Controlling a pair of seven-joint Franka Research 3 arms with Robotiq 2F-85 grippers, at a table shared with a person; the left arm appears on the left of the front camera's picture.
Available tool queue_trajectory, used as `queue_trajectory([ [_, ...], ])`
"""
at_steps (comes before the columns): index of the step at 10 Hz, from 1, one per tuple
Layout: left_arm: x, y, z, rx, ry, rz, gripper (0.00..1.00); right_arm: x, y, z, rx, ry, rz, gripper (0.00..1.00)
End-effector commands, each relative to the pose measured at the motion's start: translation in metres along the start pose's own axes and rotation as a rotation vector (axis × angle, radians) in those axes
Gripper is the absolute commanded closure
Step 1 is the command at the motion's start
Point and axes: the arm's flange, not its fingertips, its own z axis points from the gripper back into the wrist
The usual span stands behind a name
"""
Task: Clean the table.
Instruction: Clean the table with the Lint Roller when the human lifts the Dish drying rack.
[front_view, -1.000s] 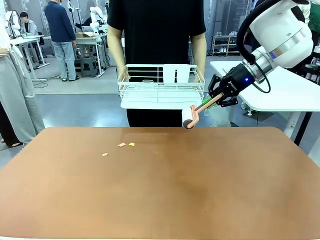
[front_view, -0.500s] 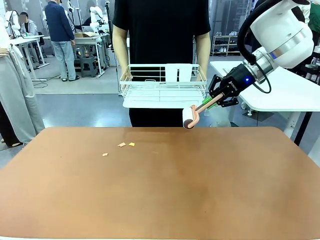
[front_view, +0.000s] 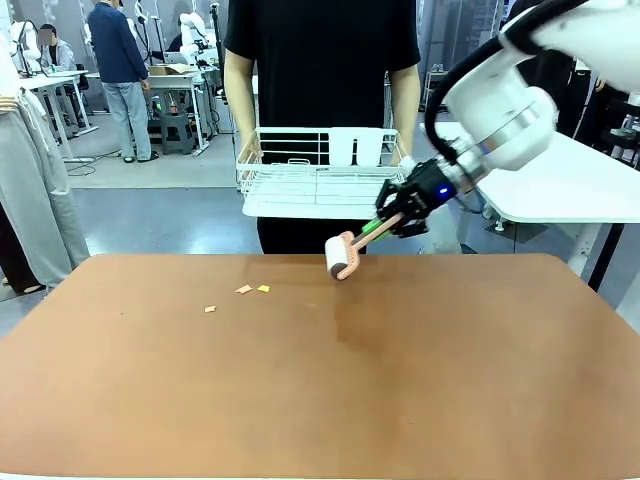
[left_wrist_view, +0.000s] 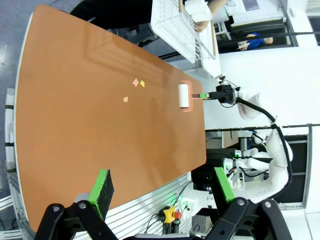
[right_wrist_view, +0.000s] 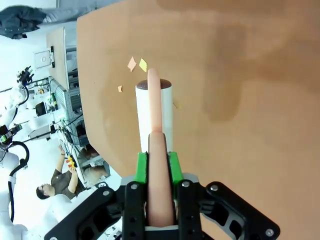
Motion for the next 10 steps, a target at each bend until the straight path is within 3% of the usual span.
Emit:
queue_trajectory([
  [1, 0.0, 0.0, 0.004, -0.029, -0.01, -0.022, 0.0, 0.032, 0.021, -0.03, -0.032, 0.005, -0.005, 0.79],
  [4, 0.0, 0.0, 0.004, -0.029, -0.01, -0.022, 0.0, 0.034, 0.02, -0.078, 0.019, -0.019, -0.024, 0.79],
  [10, 0.0, 0.0, 0.004, -0.029, -0.01, -0.022, 0.0, 0.009, 0.002, -0.103, 0.015, -0.034, -0.075, 0.79],
])
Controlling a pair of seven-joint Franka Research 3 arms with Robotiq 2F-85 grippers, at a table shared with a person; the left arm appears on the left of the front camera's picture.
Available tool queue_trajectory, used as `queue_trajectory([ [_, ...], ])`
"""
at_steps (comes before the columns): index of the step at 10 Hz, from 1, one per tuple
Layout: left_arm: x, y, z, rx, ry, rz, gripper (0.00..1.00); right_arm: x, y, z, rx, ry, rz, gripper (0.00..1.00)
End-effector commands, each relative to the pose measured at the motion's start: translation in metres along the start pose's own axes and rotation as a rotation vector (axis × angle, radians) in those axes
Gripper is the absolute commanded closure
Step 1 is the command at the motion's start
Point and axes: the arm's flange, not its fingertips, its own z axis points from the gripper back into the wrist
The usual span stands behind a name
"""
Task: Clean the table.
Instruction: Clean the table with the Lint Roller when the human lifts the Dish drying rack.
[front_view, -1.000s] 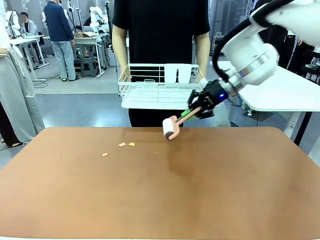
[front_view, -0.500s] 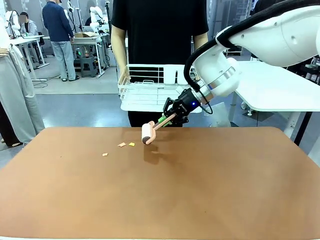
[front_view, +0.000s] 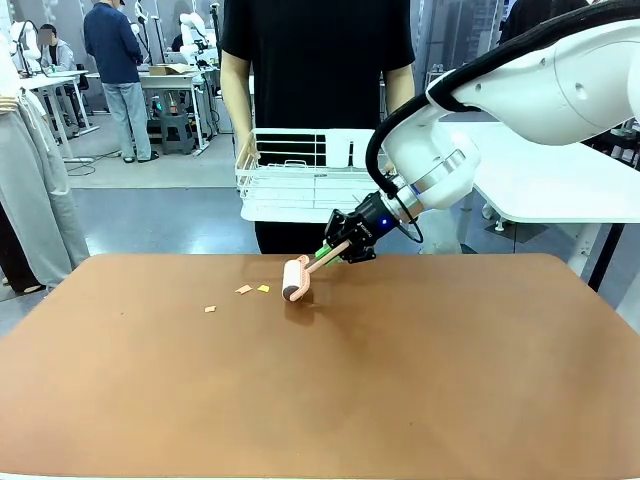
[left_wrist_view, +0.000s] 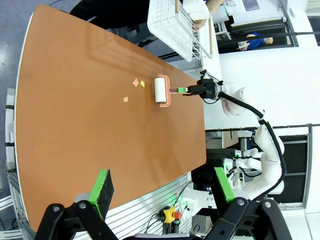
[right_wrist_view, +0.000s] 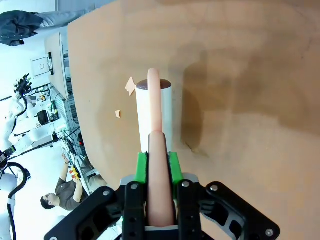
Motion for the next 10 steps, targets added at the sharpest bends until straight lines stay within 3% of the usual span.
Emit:
queue_trajectory([
  [1, 0.0, 0.0, 0.004, -0.03, -0.009, -0.022, 0.0, -0.011, -0.004, -0.011, -0.002, -0.023, -0.035, 0.79],
  [6, 0.0, 0.0, 0.004, -0.03, -0.009, -0.022, 0.0, -0.013, -0.019, -0.029, -0.023, -0.054, -0.066, 0.79],
  [10, 0.0, 0.0, 0.004, -0.03, -0.009, -0.022, 0.0, -0.009, 0.015, -0.07, 0.003, 0.027, -0.071, 0.79],
])
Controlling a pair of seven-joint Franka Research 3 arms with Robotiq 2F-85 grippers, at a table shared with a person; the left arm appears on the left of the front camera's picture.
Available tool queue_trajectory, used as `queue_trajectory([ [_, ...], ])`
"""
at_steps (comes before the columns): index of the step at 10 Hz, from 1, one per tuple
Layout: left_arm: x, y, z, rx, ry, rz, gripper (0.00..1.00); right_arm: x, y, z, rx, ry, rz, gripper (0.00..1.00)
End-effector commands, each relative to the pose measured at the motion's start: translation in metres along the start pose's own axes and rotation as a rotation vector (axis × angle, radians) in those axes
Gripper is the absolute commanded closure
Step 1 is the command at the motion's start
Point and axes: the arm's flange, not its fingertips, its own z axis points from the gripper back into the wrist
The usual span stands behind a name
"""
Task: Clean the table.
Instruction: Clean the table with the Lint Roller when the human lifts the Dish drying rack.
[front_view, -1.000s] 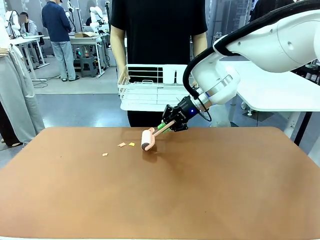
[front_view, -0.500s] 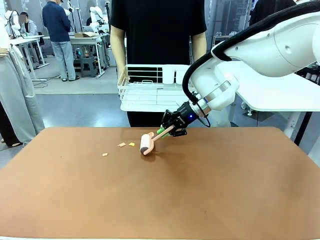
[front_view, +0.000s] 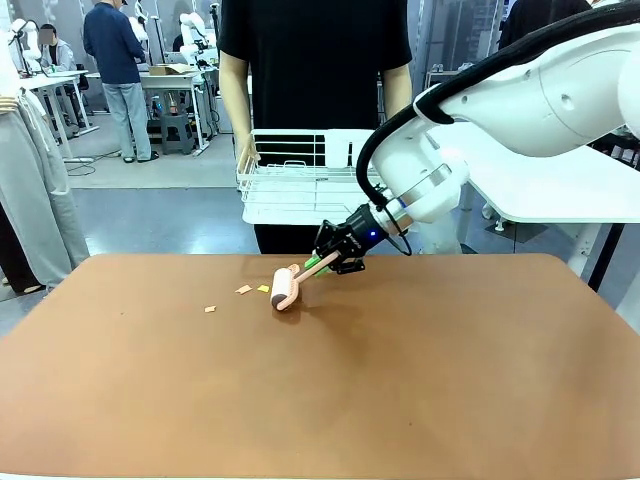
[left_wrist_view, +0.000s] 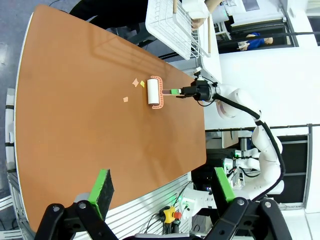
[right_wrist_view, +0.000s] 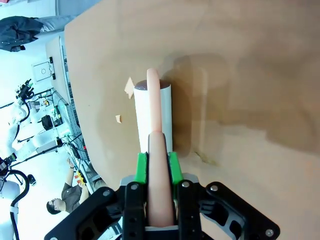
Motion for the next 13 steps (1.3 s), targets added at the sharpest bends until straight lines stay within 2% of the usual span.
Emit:
queue_trajectory([
  [1, 0.0, 0.0, 0.004, -0.03, -0.009, -0.022, 0.0, -0.001, 0.026, -0.05, -0.018, 0.058, -0.056, 0.79],
  [4, 0.0, 0.0, 0.004, -0.03, -0.009, -0.022, 0.0, -0.006, 0.079, -0.132, -0.105, 0.163, -0.048, 0.79],
  [6, 0.0, 0.0, 0.004, -0.03, -0.009, -0.022, 0.0, -0.012, 0.102, -0.166, -0.111, 0.149, -0.023, 0.79],
  [8, 0.0, 0.0, 0.004, -0.03, -0.009, -0.022, 0.0, -0.009, 0.112, -0.17, -0.072, 0.118, -0.026, 0.79],
  [11, 0.0, 0.0, 0.004, -0.03, -0.009, -0.022, 0.0, -0.005, 0.121, -0.155, -0.047, 0.104, -0.025, 0.79],
  [13, 0.0, 0.0, 0.004, -0.03, -0.009, -0.022, 0.0, -0.006, 0.151, -0.116, -0.016, 0.108, 0.017, 0.79],
])
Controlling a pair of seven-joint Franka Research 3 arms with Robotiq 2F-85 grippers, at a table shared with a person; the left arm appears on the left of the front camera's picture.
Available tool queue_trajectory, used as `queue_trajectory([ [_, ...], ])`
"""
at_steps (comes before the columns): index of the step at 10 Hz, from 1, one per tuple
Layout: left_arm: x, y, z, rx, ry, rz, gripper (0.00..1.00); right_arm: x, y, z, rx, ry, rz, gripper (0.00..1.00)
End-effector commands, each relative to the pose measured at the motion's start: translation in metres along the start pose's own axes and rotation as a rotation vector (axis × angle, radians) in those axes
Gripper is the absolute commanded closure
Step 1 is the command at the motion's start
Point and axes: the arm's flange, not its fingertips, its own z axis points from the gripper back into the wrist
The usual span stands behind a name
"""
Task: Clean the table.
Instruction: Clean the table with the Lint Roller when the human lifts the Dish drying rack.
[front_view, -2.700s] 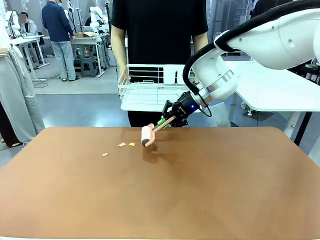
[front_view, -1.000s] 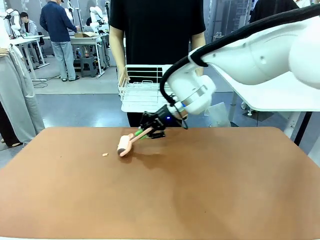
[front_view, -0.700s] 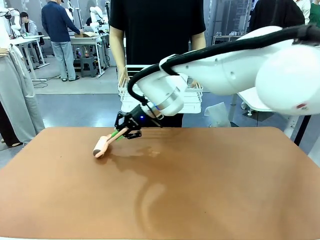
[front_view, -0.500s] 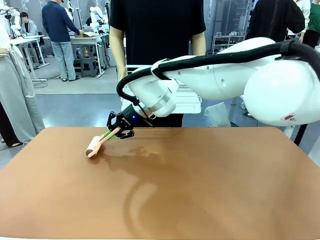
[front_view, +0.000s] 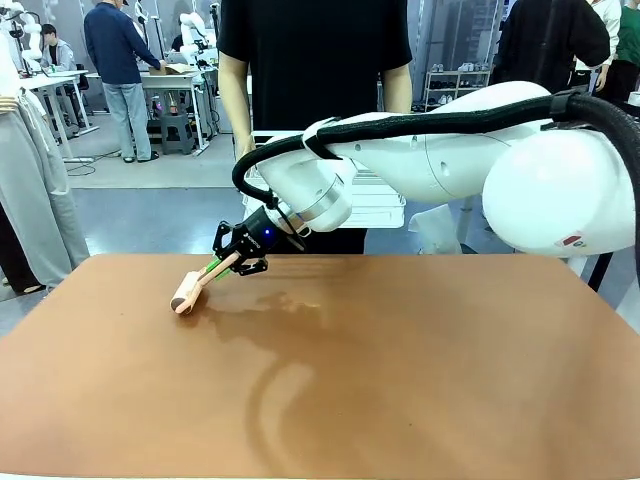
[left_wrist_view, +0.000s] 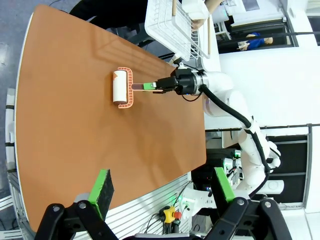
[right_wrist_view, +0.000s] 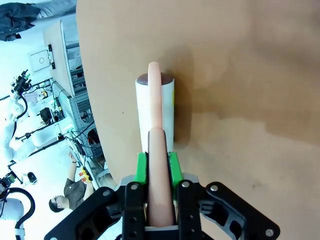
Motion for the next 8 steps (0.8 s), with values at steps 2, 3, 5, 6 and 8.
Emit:
queue_trajectory([
  [2, 0.0, 0.0, 0.004, -0.03, -0.01, -0.022, 0.0, -0.032, 0.071, 0.11, -0.095, 0.025, 0.094, 0.79],
  [3, 0.0, 0.0, 0.004, -0.03, -0.01, -0.022, 0.0, -0.046, 0.076, 0.137, -0.18, 0.024, 0.104, 0.79],
  [5, 0.0, 0.0, 0.004, -0.03, -0.01, -0.022, 0.0, -0.049, 0.07, 0.155, -0.244, 0.034, 0.033, 0.79],
  [6, 0.0, 0.0, 0.004, -0.03, -0.01, -0.022, 0.0, -0.057, 0.072, 0.166, -0.231, 0.025, 0.039, 0.79],
  [8, 0.0, 0.0, 0.004, -0.03, -0.01, -0.022, 0.0, -0.087, 0.07, 0.212, -0.415, -0.061, -0.012, 0.79],
])
